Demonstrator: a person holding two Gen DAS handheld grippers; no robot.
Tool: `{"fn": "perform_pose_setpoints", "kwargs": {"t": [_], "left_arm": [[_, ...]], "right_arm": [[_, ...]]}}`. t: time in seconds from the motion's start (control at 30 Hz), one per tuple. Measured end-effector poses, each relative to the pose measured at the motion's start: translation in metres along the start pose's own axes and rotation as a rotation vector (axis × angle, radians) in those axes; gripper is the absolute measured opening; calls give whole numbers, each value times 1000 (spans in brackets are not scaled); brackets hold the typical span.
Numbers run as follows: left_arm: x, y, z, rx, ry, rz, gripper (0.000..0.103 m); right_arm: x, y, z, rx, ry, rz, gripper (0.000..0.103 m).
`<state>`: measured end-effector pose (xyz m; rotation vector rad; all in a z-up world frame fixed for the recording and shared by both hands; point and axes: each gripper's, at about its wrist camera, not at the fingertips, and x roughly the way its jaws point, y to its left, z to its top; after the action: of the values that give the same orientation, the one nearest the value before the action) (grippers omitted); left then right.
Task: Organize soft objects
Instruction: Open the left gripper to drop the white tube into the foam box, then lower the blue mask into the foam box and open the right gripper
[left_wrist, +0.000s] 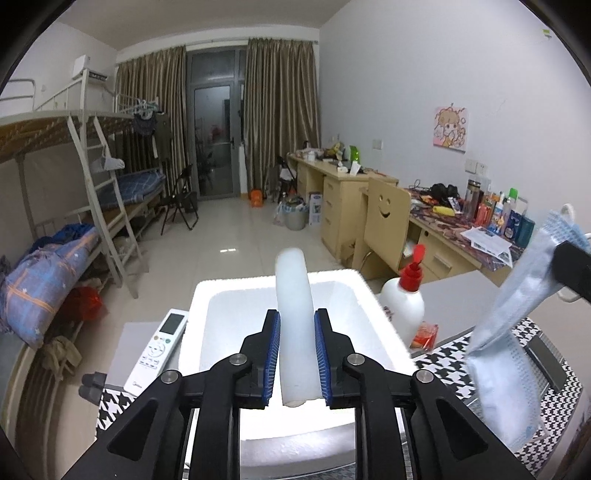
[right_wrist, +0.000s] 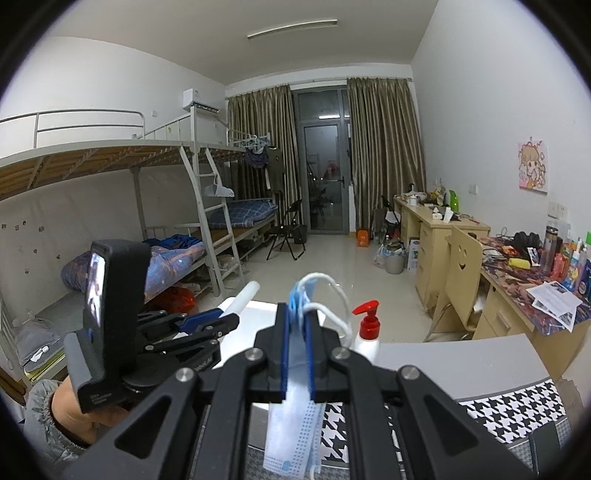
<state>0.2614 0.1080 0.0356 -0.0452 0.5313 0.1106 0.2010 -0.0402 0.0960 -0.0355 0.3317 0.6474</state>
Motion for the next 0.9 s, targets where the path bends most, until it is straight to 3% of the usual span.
{"fn": "perform_pose_setpoints", "kwargs": {"t": [0.07,0.1,0.2,0.23,0.53,0.9], "left_arm": [[5,4,-2,-7,17,7,28],[5,6,-2,-9,21,15,36],[1,13,-2,-18,0,46,77],[-1,14,-1,-19,-11,57,85],[-18,29,-1,-36,-38,100,100],[-38,45,-6,-61,-68,151,102]], "right_arm": [[3,-1,0,2,7,-4,10],[4,-1,0,3,9,-5,10],[7,0,1,2,13,-9,10],[8,0,3,1,13,-11,10],[17,3,13,-2,0,1,10],[36,10,20,4,-2,33,10]]}}
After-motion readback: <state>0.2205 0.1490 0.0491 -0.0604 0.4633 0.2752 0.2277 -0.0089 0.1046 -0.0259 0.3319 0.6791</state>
